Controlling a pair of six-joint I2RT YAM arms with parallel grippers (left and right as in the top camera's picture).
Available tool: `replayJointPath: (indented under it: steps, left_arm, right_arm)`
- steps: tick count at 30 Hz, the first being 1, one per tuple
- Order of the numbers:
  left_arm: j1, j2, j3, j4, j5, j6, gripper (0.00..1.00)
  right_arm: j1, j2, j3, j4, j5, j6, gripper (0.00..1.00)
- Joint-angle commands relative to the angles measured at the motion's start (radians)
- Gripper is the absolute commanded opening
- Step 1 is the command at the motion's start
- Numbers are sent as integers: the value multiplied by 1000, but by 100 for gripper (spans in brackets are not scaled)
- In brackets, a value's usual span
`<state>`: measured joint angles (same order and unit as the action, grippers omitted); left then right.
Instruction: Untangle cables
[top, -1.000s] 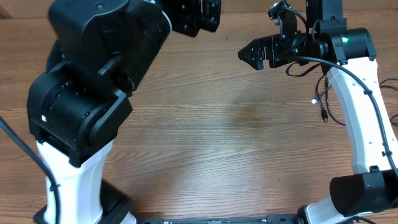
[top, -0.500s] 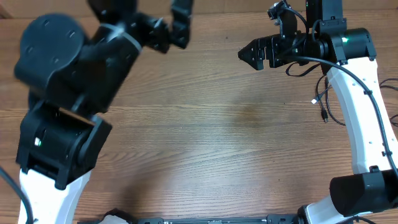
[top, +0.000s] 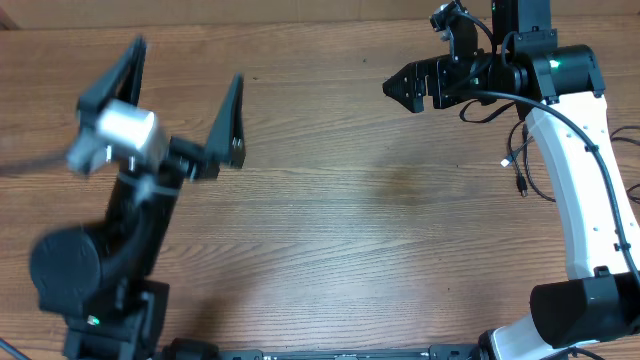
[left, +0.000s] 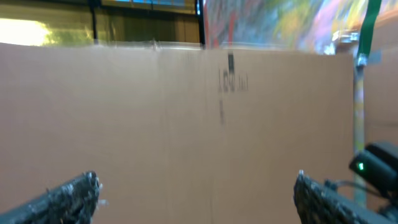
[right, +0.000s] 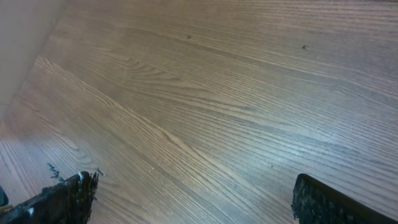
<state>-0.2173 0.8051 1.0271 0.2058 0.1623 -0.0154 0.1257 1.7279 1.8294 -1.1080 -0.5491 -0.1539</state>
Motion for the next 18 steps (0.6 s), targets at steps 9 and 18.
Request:
replayJointPath:
  steps: [9, 18]
  left_arm:
    - [130, -292, -592, 422, 56, -43, 99]
    - [253, -492, -852, 433, 48, -109, 100]
  right_arm:
    - [-2, 2, 3, 6, -2, -5, 100]
    - [-2, 2, 3, 6, -2, -5, 100]
